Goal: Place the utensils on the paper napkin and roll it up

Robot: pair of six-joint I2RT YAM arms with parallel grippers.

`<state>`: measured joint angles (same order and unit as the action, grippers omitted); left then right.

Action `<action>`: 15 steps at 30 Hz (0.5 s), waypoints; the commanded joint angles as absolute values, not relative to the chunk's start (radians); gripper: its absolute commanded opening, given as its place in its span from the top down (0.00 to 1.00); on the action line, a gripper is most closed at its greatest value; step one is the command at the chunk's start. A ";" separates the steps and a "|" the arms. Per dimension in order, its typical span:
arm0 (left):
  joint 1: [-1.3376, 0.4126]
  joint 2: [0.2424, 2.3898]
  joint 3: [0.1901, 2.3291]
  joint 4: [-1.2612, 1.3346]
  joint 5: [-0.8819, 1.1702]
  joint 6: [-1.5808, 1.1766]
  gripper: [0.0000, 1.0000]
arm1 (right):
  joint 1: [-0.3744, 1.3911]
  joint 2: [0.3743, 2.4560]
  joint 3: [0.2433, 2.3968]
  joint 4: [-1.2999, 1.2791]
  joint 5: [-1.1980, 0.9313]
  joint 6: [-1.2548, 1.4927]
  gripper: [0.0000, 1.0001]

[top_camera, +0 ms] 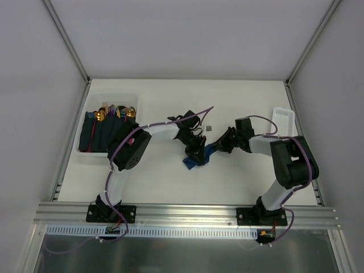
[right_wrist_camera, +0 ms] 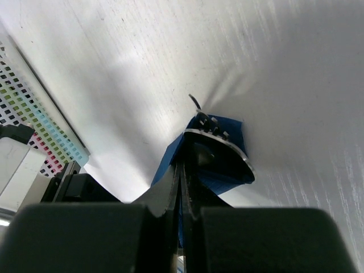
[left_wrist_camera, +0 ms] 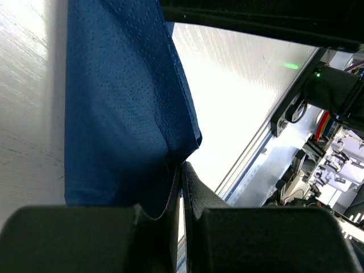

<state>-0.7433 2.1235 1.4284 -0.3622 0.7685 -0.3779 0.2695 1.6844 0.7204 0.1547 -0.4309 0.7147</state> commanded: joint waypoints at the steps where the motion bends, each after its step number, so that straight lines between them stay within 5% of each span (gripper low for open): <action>1: -0.761 2.106 1.407 -0.399 0.808 -0.380 1.00 | 0.265 1.721 0.673 0.068 -0.290 0.695 1.00; 15: -0.769 2.264 1.399 -0.365 0.795 -0.479 1.00 | 0.267 1.701 0.666 0.063 -0.278 0.721 1.00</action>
<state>-0.7429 2.1983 1.4200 -0.2996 0.8112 -0.4511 0.2695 1.6794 0.7078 0.1627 -0.4301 0.7467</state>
